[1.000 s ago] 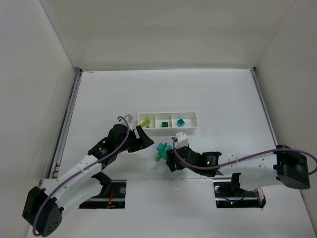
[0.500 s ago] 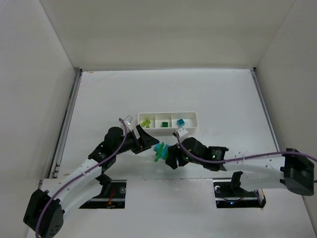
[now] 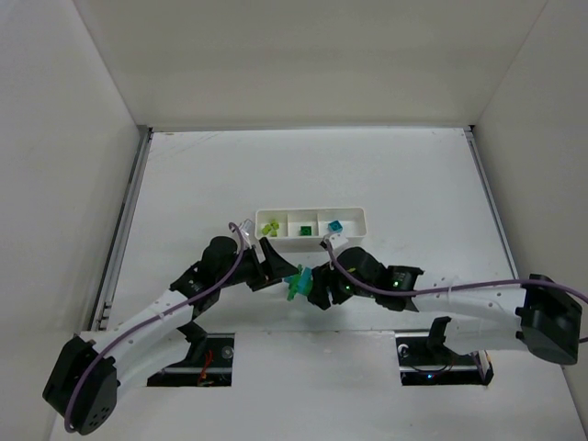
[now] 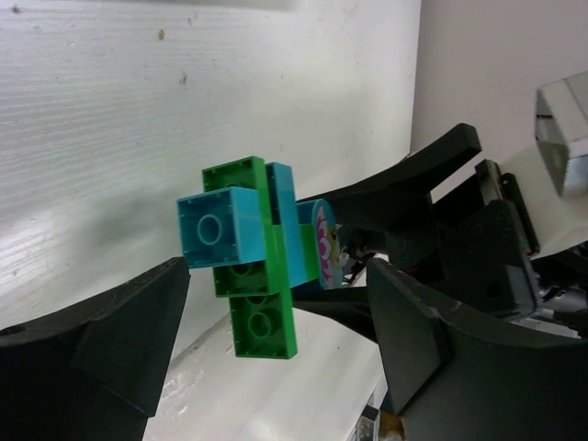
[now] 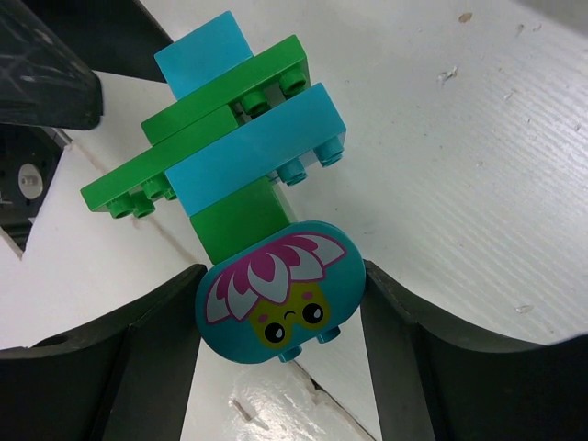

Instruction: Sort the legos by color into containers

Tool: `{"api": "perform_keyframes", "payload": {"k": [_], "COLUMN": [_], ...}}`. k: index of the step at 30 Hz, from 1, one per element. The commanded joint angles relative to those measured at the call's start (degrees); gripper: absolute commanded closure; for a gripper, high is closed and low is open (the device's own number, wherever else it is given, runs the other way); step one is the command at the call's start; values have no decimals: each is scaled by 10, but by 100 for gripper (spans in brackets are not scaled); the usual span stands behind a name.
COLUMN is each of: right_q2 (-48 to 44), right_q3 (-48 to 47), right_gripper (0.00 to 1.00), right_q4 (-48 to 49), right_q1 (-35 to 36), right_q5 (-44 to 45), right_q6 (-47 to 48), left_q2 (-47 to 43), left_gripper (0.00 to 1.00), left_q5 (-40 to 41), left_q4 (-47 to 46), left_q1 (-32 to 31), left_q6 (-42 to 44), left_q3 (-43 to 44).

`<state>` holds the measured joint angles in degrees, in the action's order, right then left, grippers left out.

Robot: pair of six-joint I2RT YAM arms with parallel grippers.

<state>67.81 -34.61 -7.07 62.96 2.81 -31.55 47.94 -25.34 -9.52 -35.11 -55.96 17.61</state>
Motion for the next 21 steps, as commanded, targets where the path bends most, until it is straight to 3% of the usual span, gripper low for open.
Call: {"api": "perform_keyframes", "payload": {"k": [1,9,18,21], "right_q2": [-21,-23,1,7], "right_q3": [-27,-27,-45,-46], "right_gripper": [50,50,51,51], "right_q4": [35,46,75,83], "right_q1": [-7,-10,-21,-21], "right_q5": [-11,-14,-36,-37], "right_q6": [11,11,27,25], "left_q2": [-11,20,67,67], "left_gripper": [23,23,30,37], "left_q5": [8,-18,-37,-39], "left_q4": [12,-19,-52,-61], "left_q1": [11,-11,-48,-50], "left_q6": [18,7,-15,-24], "left_q3": [16,29,28,28]}}
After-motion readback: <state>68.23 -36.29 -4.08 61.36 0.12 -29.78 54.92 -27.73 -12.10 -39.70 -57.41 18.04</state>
